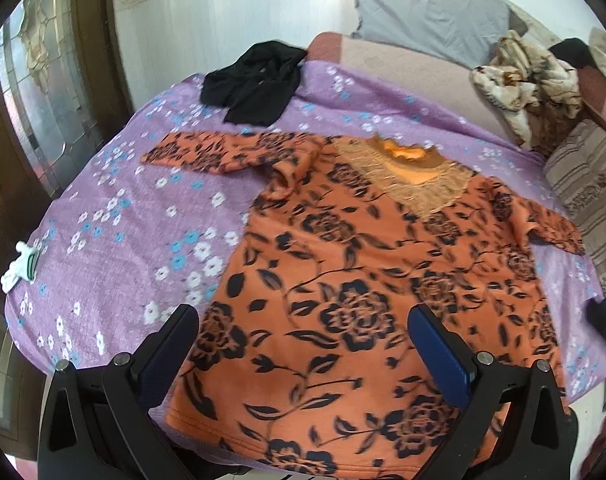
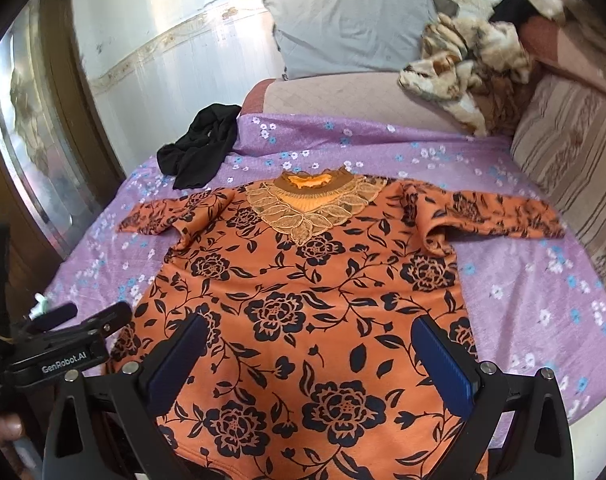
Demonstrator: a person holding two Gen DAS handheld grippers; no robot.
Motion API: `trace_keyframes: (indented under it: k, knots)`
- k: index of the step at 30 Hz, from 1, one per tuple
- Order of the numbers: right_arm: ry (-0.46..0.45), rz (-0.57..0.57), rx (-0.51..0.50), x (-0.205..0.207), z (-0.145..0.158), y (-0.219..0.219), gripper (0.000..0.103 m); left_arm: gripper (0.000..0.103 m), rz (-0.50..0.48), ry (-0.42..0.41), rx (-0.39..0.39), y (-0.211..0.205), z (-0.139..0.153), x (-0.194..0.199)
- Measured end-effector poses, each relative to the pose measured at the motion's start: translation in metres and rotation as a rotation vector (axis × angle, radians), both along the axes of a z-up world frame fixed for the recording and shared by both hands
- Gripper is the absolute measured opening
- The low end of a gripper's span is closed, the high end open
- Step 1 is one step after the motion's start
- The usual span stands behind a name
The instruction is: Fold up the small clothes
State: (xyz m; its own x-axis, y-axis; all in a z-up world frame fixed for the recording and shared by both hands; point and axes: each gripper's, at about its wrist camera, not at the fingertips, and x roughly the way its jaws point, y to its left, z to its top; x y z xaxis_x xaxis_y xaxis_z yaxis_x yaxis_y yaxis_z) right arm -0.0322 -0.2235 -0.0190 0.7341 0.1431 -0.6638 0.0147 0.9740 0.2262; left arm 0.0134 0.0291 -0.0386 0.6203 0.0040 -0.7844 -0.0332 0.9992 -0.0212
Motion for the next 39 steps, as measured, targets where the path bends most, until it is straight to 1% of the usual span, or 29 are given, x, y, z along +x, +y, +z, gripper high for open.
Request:
trace_keyframes:
  k: [2,4,6,7,8,11,13,14,15,18,20,23,25,26,27,28,29,30,31,32,33,36,37,38,39]
  knots:
    - [-0.001,-0.052,0.111,0.006,-0.006,-0.042,0.103,0.103,0.027,0.025,-0.003,0.012,-0.010,0.005]
    - [0.034,-0.121,0.220,0.017,-0.019,-0.088,0.103,0.103,0.067,0.050,0.002,0.027,-0.021,0.011]
    - [0.086,-0.219,0.331,0.028,-0.037,-0.134,0.103,0.103,0.102,0.072,0.006,0.041,-0.030,0.017]
    - [0.098,-0.282,0.388,0.036,-0.049,-0.167,0.103,0.103,0.122,0.078,0.006,0.049,-0.033,0.021]
    - [0.097,-0.327,0.425,0.042,-0.057,-0.191,0.103,0.103,0.149,0.083,0.002,0.059,-0.037,0.025]
    - [0.118,-0.473,0.583,0.064,-0.088,-0.267,0.102,0.103,0.217,0.099,-0.006,0.085,-0.047,0.039]
    - [0.144,-0.552,0.651,0.083,-0.107,-0.307,0.099,0.103,0.252,0.107,-0.002,0.098,-0.054,0.048]
    - [0.150,-0.583,0.673,0.093,-0.115,-0.322,0.094,0.103,0.265,0.114,-0.001,0.104,-0.058,0.053]
    - [0.146,-0.602,0.675,0.101,-0.119,-0.333,0.089,0.103,0.273,0.117,0.001,0.108,-0.061,0.056]
    - [0.152,-0.657,0.662,0.133,-0.133,-0.365,0.084,0.103,0.282,0.122,0.009,0.114,-0.070,0.068]
    - [0.143,-0.686,0.666,0.152,-0.140,-0.380,0.084,0.103,0.275,0.125,0.003,0.119,-0.075,0.076]
    - [0.139,-0.709,0.664,0.178,-0.145,-0.394,0.081,0.103,0.288,0.121,0.002,0.129,-0.081,0.090]
    - [0.155,-0.724,0.631,0.192,-0.146,-0.398,0.077,0.103,0.301,0.116,-0.002,0.136,-0.084,0.098]
    - [0.157,-0.727,0.614,0.196,-0.146,-0.405,0.071,0.103,0.309,0.115,-0.003,0.140,-0.086,0.101]
    - [0.176,-0.738,0.587,0.201,-0.147,-0.405,0.057,0.103,0.316,0.117,-0.006,0.144,-0.089,0.104]
    - [0.204,-0.756,0.555,0.206,-0.148,-0.408,0.046,0.103,0.321,0.119,-0.008,0.145,-0.091,0.105]
    - [0.225,-0.768,0.530,0.206,-0.151,-0.410,0.024,0.103,0.326,0.124,-0.008,0.148,-0.095,0.107]
    - [0.243,-0.775,0.508,0.208,-0.152,-0.413,0.011,0.103,0.329,0.130,-0.004,0.149,-0.099,0.108]
    - [0.250,-0.772,0.485,0.210,-0.149,-0.414,0.009,0.103,0.333,0.137,0.001,0.150,-0.102,0.108]
    - [0.245,-0.764,0.450,0.213,-0.143,-0.413,0.008,0.103,0.340,0.146,-0.001,0.152,-0.105,0.108]
    - [0.219,-0.744,0.379,0.217,-0.127,-0.407,0.007,0.103,0.347,0.153,-0.015,0.154,-0.107,0.109]
    - [0.116,-0.681,0.270,0.232,-0.074,-0.382,0.007,0.103,0.371,0.137,-0.074,0.163,-0.105,0.109]
    - [0.070,-0.643,0.241,0.236,-0.052,-0.368,0.007,0.103,0.375,0.133,-0.090,0.165,-0.105,0.109]
    - [0.000,-0.582,0.211,0.245,-0.018,-0.345,0.007,0.103,0.378,0.129,-0.109,0.167,-0.104,0.108]
    - [-0.042,-0.542,0.205,0.246,0.002,-0.330,0.007,0.103,0.379,0.127,-0.124,0.168,-0.103,0.107]
